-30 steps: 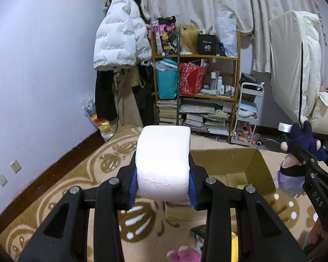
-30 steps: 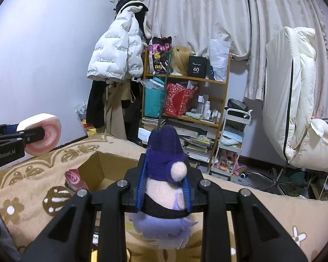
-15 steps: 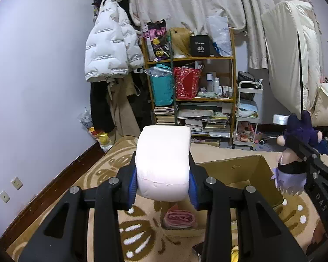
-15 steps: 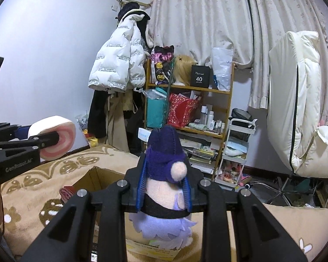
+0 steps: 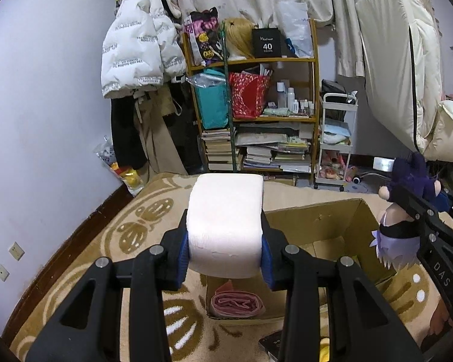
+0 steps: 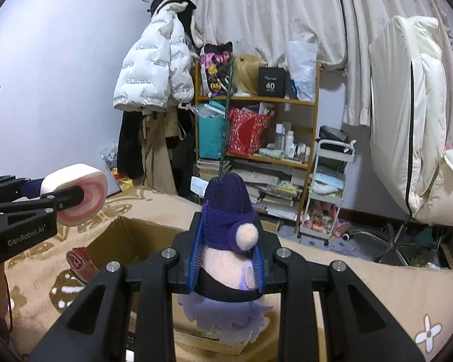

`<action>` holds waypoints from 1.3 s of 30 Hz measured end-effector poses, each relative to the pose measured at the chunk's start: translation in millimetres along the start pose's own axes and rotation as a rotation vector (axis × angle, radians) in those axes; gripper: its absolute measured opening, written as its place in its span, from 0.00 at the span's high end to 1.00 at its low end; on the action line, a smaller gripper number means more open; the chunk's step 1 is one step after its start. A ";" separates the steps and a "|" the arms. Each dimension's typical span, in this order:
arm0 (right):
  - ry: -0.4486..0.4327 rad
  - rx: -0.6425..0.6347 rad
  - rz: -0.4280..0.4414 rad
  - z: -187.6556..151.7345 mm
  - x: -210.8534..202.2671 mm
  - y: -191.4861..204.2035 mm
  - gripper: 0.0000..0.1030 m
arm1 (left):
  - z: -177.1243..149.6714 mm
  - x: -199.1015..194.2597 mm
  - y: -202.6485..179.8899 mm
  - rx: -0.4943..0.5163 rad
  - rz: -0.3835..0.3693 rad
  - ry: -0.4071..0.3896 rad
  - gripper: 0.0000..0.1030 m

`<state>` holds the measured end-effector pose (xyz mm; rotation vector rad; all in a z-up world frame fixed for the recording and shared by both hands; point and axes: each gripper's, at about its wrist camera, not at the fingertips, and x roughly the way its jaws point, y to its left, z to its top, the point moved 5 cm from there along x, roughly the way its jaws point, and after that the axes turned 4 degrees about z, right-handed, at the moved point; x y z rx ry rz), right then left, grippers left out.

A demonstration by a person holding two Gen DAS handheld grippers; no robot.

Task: Organize soft objects
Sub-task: 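Carry the sponge block and purple-hatted doll over the box with both tools, then open both tools to release the sponge and doll into the box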

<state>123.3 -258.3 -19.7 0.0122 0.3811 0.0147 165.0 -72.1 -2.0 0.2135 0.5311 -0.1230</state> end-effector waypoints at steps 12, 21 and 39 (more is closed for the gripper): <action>0.111 0.014 0.012 -22.5 24.1 -1.2 0.71 | -15.6 28.7 -9.5 0.010 -0.045 0.083 0.64; 0.161 0.031 0.013 -34.6 40.0 -9.5 0.71 | -29.2 45.5 -19.1 0.041 -0.025 0.140 0.64; 0.181 0.118 0.128 -42.3 51.6 -9.0 0.70 | -46.7 61.6 -24.0 0.035 -0.062 0.218 0.58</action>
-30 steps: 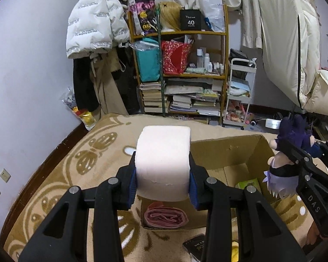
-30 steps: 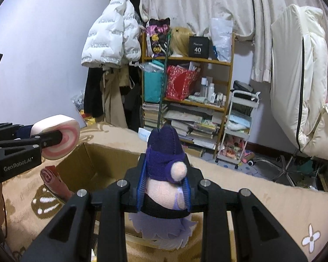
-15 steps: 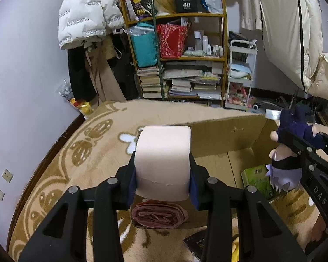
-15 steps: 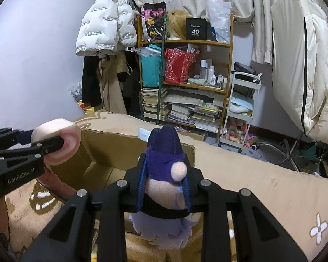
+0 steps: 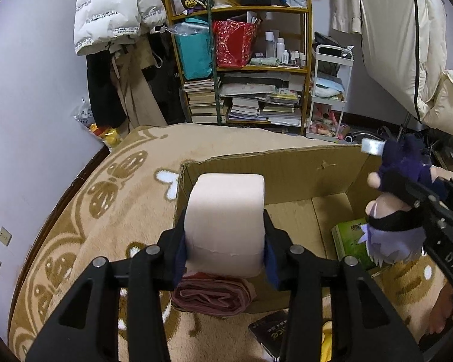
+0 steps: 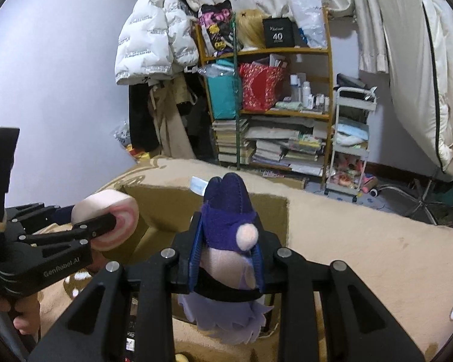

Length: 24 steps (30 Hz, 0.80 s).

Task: Organize soft objects
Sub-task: 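Open both tools to release the sponge and doll into the box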

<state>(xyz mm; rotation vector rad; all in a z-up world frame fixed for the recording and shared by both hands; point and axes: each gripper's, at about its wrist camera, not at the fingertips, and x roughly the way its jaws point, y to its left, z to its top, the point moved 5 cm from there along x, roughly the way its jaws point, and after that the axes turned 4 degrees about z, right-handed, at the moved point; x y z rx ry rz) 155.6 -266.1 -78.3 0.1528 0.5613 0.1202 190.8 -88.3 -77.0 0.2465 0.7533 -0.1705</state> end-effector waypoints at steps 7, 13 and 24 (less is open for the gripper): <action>0.025 0.000 0.000 -2.9 5.9 -0.5 0.68 | 1.9 -8.0 2.3 -0.010 0.020 -0.028 0.46; 0.050 0.014 0.018 -5.5 7.6 -2.0 0.63 | 4.7 -24.3 9.0 -0.028 0.041 -0.051 0.26; 0.042 0.045 0.026 -8.3 -14.7 0.0 0.09 | 2.2 -72.3 31.7 -0.091 0.057 -0.080 0.05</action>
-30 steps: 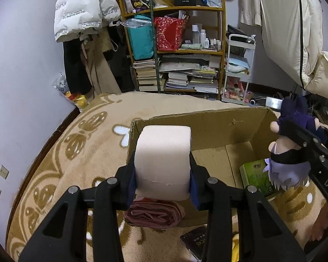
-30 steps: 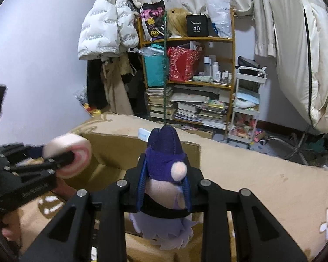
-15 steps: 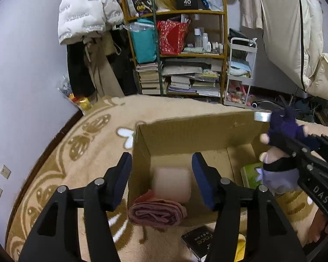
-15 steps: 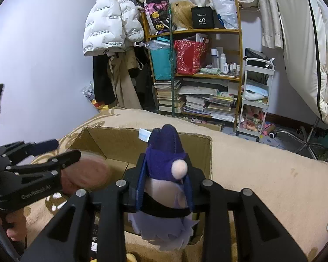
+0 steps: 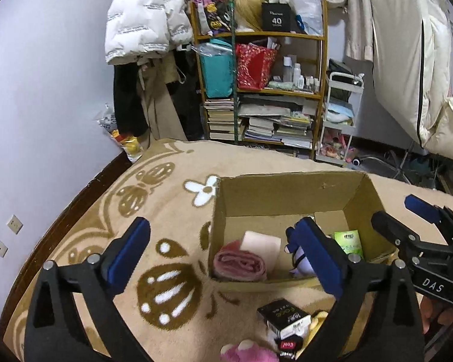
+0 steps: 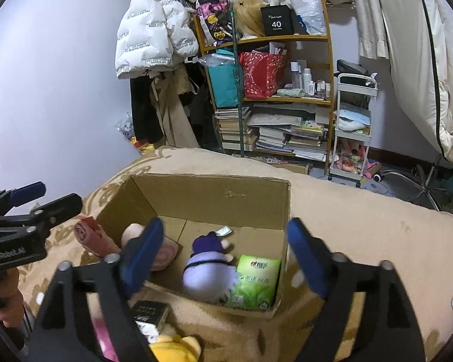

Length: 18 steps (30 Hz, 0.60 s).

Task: Organize soft objects
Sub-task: 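Open both tools to release the sponge and doll into the box, then move both tools down toward the yellow and pink plush toys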

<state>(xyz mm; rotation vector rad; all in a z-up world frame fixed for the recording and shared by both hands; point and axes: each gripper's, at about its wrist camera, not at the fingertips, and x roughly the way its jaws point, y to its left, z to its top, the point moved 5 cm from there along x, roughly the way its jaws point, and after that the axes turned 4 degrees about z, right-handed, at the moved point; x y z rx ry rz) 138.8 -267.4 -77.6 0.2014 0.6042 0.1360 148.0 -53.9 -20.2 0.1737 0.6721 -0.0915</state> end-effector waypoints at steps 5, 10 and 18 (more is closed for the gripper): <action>-0.003 0.007 0.005 -4.3 -20.1 3.5 0.06 | -7.2 -19.9 14.0 -0.030 0.005 0.028 0.03; 0.019 0.034 0.020 -11.3 -37.7 6.7 0.06 | -26.1 -34.5 24.8 -0.045 0.004 0.101 0.03; 0.058 0.107 0.075 -27.3 -67.8 14.8 0.06 | -46.5 -58.4 24.1 -0.006 0.009 0.143 0.03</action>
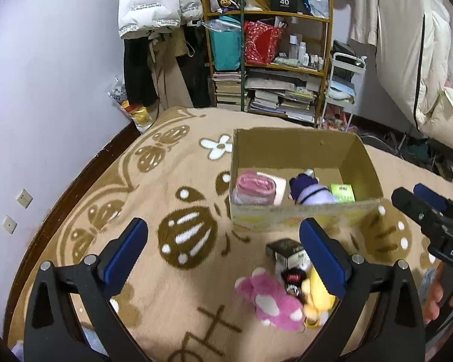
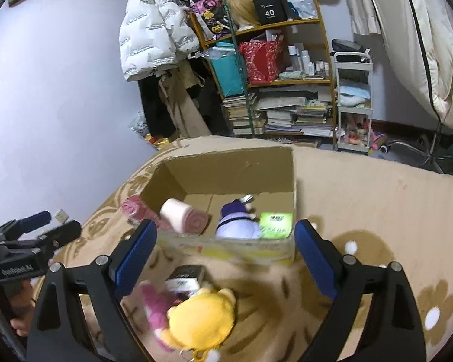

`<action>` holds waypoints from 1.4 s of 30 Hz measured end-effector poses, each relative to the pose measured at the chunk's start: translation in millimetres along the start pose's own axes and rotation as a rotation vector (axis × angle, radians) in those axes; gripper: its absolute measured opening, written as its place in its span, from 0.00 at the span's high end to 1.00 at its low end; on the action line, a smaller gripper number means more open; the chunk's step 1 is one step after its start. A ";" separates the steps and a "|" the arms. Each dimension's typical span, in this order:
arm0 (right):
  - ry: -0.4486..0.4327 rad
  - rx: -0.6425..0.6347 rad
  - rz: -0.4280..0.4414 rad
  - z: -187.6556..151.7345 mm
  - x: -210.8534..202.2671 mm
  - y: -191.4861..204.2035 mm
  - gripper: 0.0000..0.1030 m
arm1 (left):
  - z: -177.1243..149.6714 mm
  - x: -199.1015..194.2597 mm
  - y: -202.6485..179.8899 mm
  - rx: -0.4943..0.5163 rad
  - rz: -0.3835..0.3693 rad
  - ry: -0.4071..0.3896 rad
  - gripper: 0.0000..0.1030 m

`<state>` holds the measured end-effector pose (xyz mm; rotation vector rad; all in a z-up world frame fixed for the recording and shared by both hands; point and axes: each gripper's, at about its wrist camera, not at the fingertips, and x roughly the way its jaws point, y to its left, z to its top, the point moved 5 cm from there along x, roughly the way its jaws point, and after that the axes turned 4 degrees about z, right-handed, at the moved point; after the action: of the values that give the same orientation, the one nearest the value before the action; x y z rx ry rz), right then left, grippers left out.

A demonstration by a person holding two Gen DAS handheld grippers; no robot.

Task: Organize soft objects
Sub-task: 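Move both tools down toward the yellow and pink plush toys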

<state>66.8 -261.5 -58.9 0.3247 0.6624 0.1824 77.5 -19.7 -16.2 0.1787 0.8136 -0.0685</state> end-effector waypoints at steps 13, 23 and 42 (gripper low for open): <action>0.145 0.013 0.018 -26.1 14.5 8.2 0.06 | -28.1 29.2 -1.0 -0.012 -0.012 0.125 0.03; 0.304 0.011 0.013 -58.8 54.9 13.3 0.06 | -56.4 69.7 -10.0 -0.007 -0.017 0.256 0.03; 0.474 0.121 0.019 -89.1 92.7 -0.9 0.07 | -90.7 116.1 -30.2 0.045 -0.046 0.457 0.03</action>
<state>82.7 -216.5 -178.3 0.4082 1.1424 0.2411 88.2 -31.8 -165.8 0.2221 1.2722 -0.0907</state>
